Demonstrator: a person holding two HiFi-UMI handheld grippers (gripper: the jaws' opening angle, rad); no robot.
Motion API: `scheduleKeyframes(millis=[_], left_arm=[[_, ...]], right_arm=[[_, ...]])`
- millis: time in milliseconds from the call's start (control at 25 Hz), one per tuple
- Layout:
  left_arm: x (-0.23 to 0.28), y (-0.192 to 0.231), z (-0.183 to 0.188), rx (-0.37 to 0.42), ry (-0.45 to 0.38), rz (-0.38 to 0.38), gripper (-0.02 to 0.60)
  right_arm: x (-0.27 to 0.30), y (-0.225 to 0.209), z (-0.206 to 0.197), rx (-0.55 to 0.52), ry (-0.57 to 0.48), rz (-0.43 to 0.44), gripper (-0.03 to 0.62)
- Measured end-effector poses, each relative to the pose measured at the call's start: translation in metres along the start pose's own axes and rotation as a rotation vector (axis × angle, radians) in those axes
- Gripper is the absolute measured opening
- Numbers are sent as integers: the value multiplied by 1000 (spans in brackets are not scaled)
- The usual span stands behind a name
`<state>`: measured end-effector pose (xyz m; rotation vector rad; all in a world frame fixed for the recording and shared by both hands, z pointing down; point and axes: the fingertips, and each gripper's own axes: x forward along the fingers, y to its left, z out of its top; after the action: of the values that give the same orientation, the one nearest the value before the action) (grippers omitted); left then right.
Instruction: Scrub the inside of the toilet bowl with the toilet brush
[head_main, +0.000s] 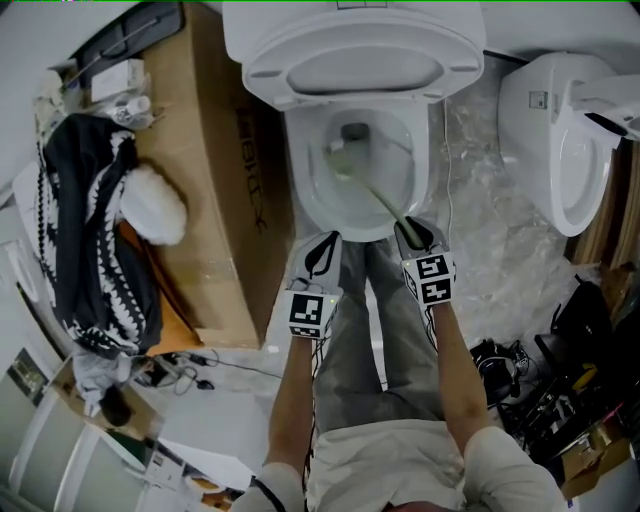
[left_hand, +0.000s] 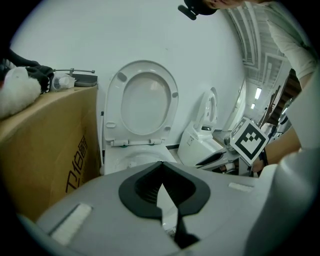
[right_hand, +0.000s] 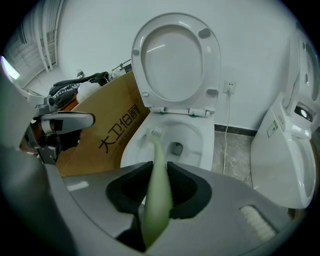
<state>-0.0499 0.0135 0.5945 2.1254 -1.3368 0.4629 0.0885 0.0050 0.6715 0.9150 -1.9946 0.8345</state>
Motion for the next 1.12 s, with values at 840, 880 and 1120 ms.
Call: scheduleKeyframes(millis=[840, 880, 1120], left_arm=[[0, 6, -32, -20, 47, -48, 20], [0, 5, -33, -23, 56, -50, 20], [2, 6, -28, -15, 37, -61, 20]], right_arm=[[50, 24, -44, 43, 105, 5, 91], [50, 26, -47, 39, 119, 8, 91], [43, 27, -59, -36, 201, -4, 91]])
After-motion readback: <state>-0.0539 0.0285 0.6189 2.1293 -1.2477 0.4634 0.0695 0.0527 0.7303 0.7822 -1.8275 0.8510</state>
